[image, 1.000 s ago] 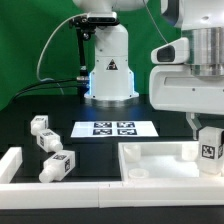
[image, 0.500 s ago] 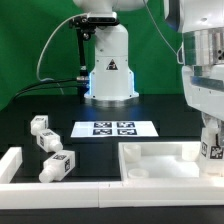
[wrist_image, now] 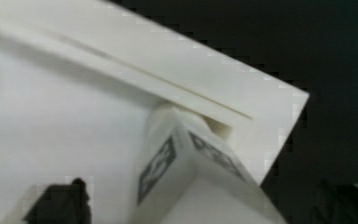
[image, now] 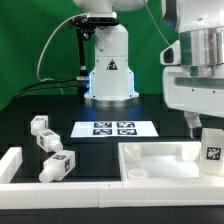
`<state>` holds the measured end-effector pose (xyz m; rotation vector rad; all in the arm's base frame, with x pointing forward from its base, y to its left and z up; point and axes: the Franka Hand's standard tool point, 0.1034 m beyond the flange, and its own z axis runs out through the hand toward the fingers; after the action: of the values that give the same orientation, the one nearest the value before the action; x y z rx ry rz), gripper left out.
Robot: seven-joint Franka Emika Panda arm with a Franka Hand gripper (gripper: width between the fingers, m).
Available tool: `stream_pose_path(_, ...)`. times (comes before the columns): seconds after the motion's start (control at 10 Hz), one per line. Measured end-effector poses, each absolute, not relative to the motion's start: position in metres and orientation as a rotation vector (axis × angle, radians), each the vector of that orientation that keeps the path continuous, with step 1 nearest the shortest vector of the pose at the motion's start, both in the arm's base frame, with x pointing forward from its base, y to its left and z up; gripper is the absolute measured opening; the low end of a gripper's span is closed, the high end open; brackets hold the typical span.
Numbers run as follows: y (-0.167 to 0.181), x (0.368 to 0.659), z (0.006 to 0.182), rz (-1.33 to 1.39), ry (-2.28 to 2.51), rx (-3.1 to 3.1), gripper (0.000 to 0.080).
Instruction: Assemble one leg
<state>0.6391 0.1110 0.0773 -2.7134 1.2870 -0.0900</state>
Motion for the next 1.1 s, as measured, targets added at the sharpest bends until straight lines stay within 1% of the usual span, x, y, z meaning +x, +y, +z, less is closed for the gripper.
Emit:
stream_pose_path(0.1,0.1115,0.6376,0.0760,-0.092,1.119,-2.794,0.0648)
stream_pose_path(0.4,0.1098,0.6382,0.0762,-0.116,0.847,-2.899,0.0649)
stream_pose_path(0.6,0.1093,0.6416,0.0770,-0.100,0.414,-3.051,0.0649)
stream_pose_path(0.7,0.1091,0.6423,0.0766,-0.107,0.464,-3.040,0.0619)
stream_pose_path(0.8,0.1090,0.6420,0.0762,-0.106,0.479,-3.038,0.0619)
stream_pose_path(0.9,0.1090,0.6420,0.0761,-0.105,0.484,-3.037,0.0438)
stream_pose_path(1.0,0.1093,0.6419,0.0760,-0.102,0.561,-3.020,0.0438)
stream_pose_path(1.1,0.1091,0.6417,0.0758,-0.096,0.683,-2.991,0.0284)
